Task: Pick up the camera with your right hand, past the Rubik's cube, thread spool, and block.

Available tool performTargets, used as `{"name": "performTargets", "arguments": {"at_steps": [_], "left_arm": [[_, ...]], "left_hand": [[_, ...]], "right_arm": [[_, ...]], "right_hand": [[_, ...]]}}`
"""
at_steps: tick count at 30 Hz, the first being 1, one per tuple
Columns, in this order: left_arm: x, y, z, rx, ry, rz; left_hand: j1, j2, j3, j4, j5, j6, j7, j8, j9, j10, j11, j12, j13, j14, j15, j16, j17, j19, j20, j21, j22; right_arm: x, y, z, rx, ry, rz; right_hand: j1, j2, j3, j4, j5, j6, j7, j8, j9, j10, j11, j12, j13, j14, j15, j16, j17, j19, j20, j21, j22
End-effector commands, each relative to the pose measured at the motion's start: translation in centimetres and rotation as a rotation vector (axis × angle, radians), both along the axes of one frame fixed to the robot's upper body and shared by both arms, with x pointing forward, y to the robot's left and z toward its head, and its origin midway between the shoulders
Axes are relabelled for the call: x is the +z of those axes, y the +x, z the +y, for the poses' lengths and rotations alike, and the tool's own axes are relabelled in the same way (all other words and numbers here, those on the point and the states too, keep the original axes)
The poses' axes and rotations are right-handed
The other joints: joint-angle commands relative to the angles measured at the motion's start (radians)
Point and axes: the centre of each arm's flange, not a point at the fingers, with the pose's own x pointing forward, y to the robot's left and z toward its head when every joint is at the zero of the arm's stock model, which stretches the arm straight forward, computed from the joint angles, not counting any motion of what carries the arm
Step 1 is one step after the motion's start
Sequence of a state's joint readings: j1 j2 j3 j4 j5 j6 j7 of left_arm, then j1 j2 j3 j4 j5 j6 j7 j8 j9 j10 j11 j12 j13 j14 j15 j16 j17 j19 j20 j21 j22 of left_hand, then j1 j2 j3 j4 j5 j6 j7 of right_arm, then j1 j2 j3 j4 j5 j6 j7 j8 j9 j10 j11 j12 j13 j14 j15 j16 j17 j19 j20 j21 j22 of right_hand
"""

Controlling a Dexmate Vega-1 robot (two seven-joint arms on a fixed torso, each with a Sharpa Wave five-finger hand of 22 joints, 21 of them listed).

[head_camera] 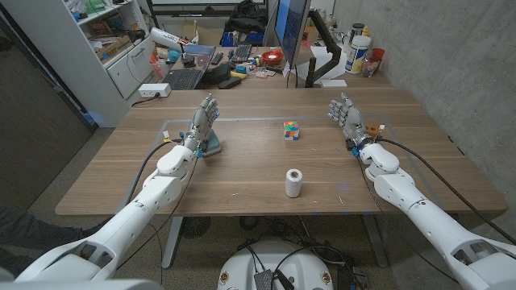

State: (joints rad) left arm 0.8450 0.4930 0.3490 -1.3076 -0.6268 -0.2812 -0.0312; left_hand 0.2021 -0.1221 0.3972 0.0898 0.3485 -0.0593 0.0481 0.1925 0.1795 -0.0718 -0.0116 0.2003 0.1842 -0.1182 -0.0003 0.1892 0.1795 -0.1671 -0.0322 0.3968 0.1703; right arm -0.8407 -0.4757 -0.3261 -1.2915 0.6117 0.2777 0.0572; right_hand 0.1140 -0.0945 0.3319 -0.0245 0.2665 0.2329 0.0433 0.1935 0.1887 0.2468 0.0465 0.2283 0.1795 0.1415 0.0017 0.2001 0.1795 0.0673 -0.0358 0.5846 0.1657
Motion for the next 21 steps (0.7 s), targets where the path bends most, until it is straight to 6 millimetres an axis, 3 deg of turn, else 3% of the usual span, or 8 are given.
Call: {"name": "performTargets", "arguments": {"at_steps": [1, 21], "left_arm": [[0.25, 0.05, -0.44, -0.003, 0.009, 0.001], [0.36, 0.65, -0.48, -0.020, 0.016, 0.010]], "left_hand": [[0.010, -0.001, 0.004, 0.000, 0.005, -0.002, -0.007, 0.007, 0.004, -0.002, -0.008, 0.004, 0.003, -0.002, -0.008, 0.005, 0.002, -0.023, -0.070, 0.004, 0.003], [0.012, 0.003, -0.001, -0.001, 0.008, 0.000, -0.009, 0.006, 0.005, -0.004, -0.007, 0.003, 0.003, -0.002, -0.009, 0.004, 0.002, -0.023, -0.056, -0.007, 0.003]], "right_arm": [[0.05, 0.16, -0.06, 0.001, -0.007, 0.003], [0.51, -0.46, 0.04, -0.026, -0.014, -0.026]], "right_hand": [[0.010, 0.001, 0.007, 0.001, 0.004, 0.010, 0.000, 0.007, 0.003, 0.007, 0.002, 0.002, 0.004, 0.011, 0.001, 0.006, 0.003, 0.011, -0.033, 0.004, 0.005], [0.018, 0.006, 0.008, -0.003, 0.004, 0.010, -0.006, 0.006, 0.002, 0.010, 0.000, 0.000, 0.004, 0.011, 0.001, 0.002, 0.003, 0.012, -0.031, -0.008, 0.005]]}}
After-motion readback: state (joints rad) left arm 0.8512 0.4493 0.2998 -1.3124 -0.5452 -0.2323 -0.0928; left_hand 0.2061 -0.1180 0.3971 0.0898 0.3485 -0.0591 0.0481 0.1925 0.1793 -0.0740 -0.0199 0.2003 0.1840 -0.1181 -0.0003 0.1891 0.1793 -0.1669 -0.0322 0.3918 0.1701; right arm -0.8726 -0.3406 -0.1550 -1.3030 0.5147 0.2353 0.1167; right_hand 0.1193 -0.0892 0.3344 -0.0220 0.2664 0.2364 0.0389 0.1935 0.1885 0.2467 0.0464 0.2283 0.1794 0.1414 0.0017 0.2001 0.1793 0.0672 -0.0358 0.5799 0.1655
